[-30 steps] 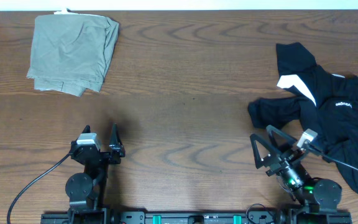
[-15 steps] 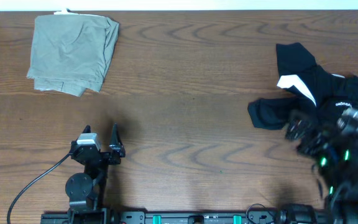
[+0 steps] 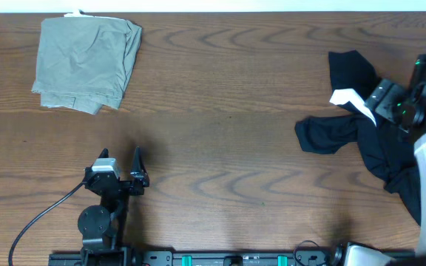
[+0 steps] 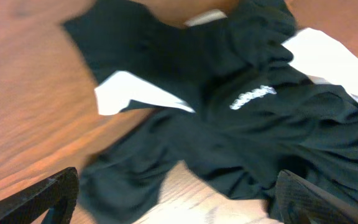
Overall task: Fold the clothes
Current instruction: 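Reach the right gripper into the black shirt and grasp it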
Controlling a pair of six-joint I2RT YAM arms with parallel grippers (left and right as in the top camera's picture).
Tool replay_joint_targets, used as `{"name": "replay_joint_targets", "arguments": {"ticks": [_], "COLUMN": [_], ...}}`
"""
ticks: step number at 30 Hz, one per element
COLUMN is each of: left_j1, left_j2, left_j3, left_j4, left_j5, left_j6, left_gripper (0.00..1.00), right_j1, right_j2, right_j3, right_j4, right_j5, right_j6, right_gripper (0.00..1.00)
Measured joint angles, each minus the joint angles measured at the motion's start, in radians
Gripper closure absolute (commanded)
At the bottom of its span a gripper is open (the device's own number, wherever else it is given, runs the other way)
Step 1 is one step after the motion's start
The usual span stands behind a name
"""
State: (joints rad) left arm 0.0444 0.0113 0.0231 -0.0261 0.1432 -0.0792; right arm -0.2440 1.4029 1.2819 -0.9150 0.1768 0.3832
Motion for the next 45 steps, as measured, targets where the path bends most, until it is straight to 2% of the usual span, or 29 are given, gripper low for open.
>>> {"name": "replay_joint_targets", "arguments": {"ticks": [8, 13, 23, 35, 37, 41, 45], "left_j1": [0.0, 0.0, 0.0, 0.0, 0.0, 0.0, 0.0], "left_j2": [0.0, 0.0, 0.0, 0.0, 0.0, 0.0, 0.0], "left_j3": [0.0, 0.0, 0.0, 0.0, 0.0, 0.0, 0.0], "left_j4": [0.0, 0.0, 0.0, 0.0, 0.0, 0.0, 0.0], "left_j5": [0.0, 0.0, 0.0, 0.0, 0.0, 0.0, 0.0], "left_j6": [0.0, 0.0, 0.0, 0.0, 0.0, 0.0, 0.0], "left_gripper": [0.22, 0.22, 0.22, 0.22, 0.22, 0.22, 0.22], "right_j1": [-0.206, -0.27, -0.262, -0.184, -0.185, -0.185, -0.185], "right_j2": [0.183, 0.222, 0.278, 0.455, 0.474, 0.499, 0.5], "right_j3": [0.0, 0.0, 0.0, 0.0, 0.0, 0.0, 0.003], "right_j4": [-0.009, 0.023, 0.113, 0.177, 0.177, 0.177, 0.174], "right_j5": [-0.034, -0.094, -0.132, -0.035, -0.013, 0.021, 0.034], "right_j6": [-0.008, -0.009, 0.031, 0.092, 0.098, 0.108, 0.114], "right_gripper": [0.05, 0.08, 0.1, 0.07, 0.12, 0.4, 0.47]}}
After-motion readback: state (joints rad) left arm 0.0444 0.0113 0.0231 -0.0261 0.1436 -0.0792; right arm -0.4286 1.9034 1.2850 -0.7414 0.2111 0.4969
